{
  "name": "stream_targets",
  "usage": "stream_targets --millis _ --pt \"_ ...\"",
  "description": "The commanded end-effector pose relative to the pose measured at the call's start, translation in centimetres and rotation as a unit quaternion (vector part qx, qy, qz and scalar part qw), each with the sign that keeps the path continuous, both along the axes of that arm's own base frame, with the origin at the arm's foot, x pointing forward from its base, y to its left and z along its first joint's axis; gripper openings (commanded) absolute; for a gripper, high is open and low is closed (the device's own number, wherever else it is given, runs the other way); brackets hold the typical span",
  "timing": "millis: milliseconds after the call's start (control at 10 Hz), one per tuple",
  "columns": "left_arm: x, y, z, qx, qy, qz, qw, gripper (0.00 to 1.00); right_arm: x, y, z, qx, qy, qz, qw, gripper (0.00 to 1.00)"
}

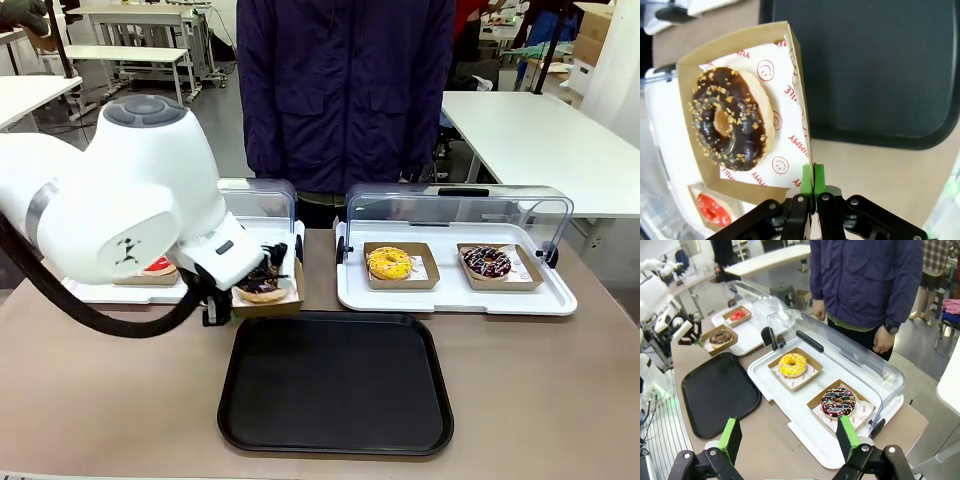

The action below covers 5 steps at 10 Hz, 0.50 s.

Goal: Move the second donut from the left to the tray.
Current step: Pick up the Paper togo box containing the Donut indicated by the person and place it on the Handle tray.

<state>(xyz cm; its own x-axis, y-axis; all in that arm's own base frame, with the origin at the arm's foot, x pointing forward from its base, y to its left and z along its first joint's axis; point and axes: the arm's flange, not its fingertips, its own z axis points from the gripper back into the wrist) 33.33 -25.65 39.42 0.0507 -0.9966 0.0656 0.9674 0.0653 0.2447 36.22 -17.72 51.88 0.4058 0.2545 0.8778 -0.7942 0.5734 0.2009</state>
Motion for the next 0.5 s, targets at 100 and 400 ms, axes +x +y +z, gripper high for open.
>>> stream_targets --millis 100,400 --pt "-2.3 -3.4 -1.4 -0.016 0.000 0.008 1.000 0.02 0.3 0.0 0.2 0.008 -0.020 0.003 1.000 1.00" --pt "-3.8 -7.3 -2.8 -0.018 0.000 -0.023 1.000 0.02 0.3 0.0 0.2 0.008 -0.020 0.003 1.000 1.00"
